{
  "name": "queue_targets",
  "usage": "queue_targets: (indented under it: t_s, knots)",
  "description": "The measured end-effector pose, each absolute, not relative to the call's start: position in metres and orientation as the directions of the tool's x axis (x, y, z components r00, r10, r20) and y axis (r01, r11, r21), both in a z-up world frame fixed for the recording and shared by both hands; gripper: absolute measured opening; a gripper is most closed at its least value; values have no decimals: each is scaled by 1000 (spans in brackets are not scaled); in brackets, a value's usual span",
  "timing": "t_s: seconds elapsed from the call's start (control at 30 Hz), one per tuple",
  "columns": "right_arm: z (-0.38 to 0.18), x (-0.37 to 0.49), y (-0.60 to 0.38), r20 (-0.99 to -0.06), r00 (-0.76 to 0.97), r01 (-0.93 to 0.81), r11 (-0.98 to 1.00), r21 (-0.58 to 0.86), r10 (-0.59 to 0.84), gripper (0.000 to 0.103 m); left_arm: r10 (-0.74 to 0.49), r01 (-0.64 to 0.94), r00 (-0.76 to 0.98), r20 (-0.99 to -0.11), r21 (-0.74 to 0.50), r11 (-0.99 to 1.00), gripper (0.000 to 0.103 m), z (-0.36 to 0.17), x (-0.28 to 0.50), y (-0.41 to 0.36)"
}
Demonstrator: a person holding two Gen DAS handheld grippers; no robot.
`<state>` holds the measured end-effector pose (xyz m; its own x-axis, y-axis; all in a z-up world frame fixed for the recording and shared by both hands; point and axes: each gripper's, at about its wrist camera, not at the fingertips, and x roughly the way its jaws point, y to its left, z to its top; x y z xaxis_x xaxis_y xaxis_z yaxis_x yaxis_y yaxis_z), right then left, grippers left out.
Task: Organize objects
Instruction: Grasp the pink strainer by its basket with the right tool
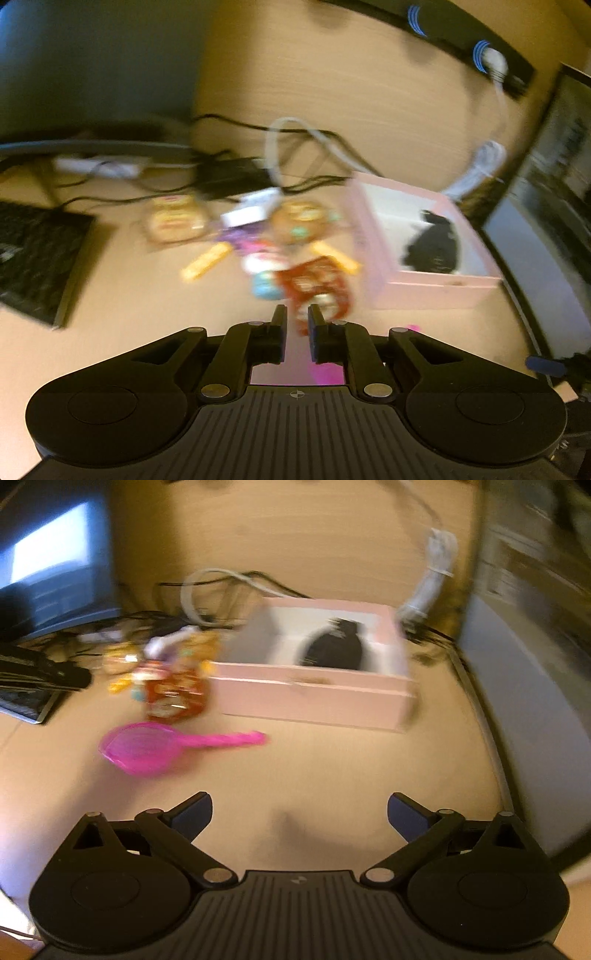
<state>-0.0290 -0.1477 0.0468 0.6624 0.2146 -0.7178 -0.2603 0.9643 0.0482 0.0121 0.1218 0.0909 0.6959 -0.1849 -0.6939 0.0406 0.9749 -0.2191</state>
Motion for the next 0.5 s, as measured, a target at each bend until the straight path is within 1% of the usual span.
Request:
queue_targets:
  t_s: [0.2,0.27,0.37,0.5]
  knots:
    - [46,-14,-65,-695,639,-459,888,-2,329,103,-98,-64,689,-718,-195,979,13,85,-9,170]
    - [41,-1,-44,-717,621,-464,886,-10,317,103,-91,-82,678,-729,-199,977,13,82,-15,180]
    - [33,18,-27,-760,563,-450,892,48,325,103,-108,-76,672,-733,-213,974,13,77,-23,189]
    - [14,37,-13,-822,510,-396,917,37,253,103,-142,-75,650,-747,-249,966,13,65,-26,193]
